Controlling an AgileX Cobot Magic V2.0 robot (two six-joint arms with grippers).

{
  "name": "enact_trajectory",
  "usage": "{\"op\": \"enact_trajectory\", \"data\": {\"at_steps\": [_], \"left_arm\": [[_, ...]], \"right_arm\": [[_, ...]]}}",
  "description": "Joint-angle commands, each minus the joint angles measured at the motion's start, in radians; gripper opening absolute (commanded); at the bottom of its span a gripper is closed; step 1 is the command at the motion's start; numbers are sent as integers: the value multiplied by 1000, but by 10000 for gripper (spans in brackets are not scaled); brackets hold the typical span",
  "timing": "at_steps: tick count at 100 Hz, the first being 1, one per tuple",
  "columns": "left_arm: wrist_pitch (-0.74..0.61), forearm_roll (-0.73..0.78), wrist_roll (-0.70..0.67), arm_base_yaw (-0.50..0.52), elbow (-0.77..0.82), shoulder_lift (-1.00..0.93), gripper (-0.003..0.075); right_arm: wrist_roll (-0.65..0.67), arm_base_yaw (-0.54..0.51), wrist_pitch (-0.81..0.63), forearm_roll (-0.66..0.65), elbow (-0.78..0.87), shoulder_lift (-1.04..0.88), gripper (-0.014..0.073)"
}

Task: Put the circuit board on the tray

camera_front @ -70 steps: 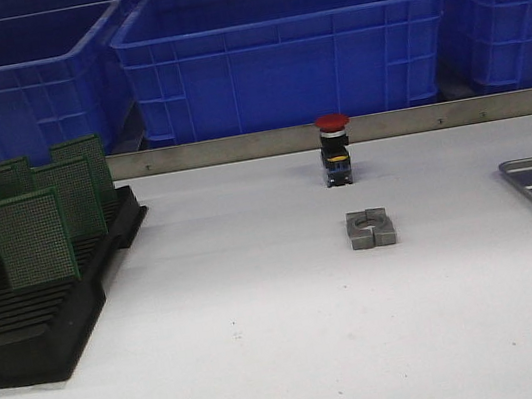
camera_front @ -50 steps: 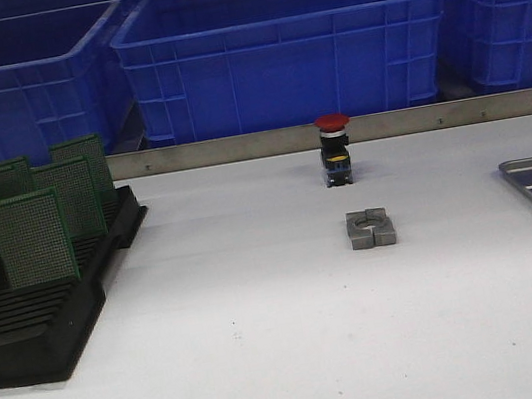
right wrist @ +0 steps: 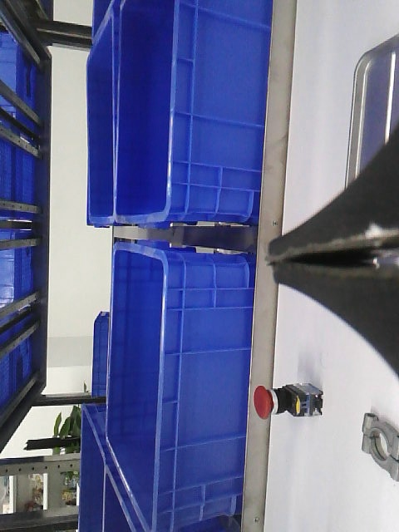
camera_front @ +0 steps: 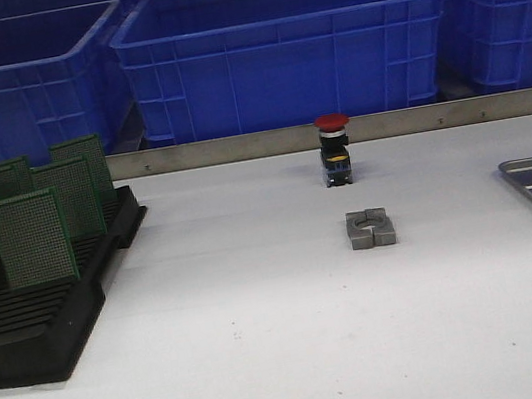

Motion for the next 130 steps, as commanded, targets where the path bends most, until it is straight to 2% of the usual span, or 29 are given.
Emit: {"op": "enact_trajectory", "data": {"at_steps": [1, 17, 38, 61, 93, 98, 105, 122, 130], "left_arm": [[65, -20, -11, 2, -146, 92, -18], [297, -20, -1, 2, -358, 263, -18], [497, -29, 18, 2, -572, 488, -18], [525, -27, 19, 2, -667, 655, -18], [556, -27, 24, 2, -670, 749, -11], [558, -29, 36, 2, -670, 749, 17], [563, -29, 43, 2, -670, 749, 99], [567, -29, 43, 2, -670, 749, 418], [565, -29, 43, 2, -670, 749, 497]], "right_arm": [[-4, 1, -84, -13, -13, -23, -69], [-4, 1, -84, -13, -13, -23, -69], [-4, 1, -84, -13, -13, -23, -69], [-4, 1, -84, -13, -13, -23, -69], [-4, 1, -84, -13, -13, -23, -69], [-4, 1, -84, -13, -13, -23, -69], [-4, 1, -84, -13, -13, -23, -69], [-4, 1, -84, -13, -13, -23, -69], [-4, 1, -84, -13, -13, -23, -69]]}}
